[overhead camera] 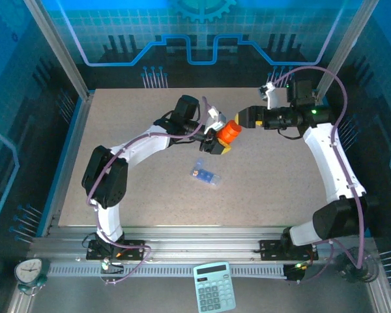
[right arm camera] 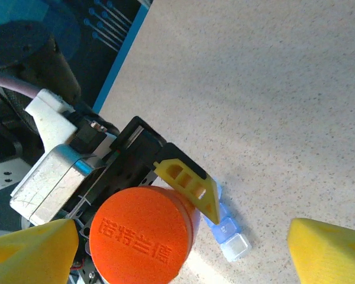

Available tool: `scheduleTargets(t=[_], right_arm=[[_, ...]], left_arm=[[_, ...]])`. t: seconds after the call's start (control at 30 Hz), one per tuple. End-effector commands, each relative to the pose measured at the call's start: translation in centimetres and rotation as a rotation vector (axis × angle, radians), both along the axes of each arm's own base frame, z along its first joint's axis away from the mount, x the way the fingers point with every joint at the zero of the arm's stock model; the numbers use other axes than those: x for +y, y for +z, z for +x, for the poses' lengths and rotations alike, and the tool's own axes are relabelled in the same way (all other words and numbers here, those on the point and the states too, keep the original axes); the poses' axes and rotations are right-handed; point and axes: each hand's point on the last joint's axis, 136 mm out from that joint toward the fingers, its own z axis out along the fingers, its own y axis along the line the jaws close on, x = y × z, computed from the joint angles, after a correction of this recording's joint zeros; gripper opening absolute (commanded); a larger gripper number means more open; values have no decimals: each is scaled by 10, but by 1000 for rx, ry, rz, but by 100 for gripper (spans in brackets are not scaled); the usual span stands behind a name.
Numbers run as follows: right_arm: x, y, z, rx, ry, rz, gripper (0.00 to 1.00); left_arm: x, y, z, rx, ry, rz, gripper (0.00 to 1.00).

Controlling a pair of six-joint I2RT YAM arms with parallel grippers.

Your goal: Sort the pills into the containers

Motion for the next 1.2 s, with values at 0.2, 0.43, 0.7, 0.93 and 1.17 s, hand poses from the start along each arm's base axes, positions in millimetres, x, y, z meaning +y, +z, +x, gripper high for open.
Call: scheduleTargets(t=[0.2, 0.43, 0.7, 0.93, 1.17], right_arm=[[22, -6, -14, 21, 99, -14, 91], [27, -14, -15, 46, 112, -19, 86], [30, -23, -16, 68, 123, -21, 78], [31, -30, -16, 95, 118, -24, 60], [27, -41, -15, 130, 61, -37, 54]], left_arm=[[0, 8, -4, -5, -47, -22, 11], [0, 8, -4, -5, -45, -21, 11], [0, 9, -4, -4, -45, -22, 11], [-1, 10, -3, -3, -43, -23, 11], [-1, 12, 0, -13, -29, -25, 11]])
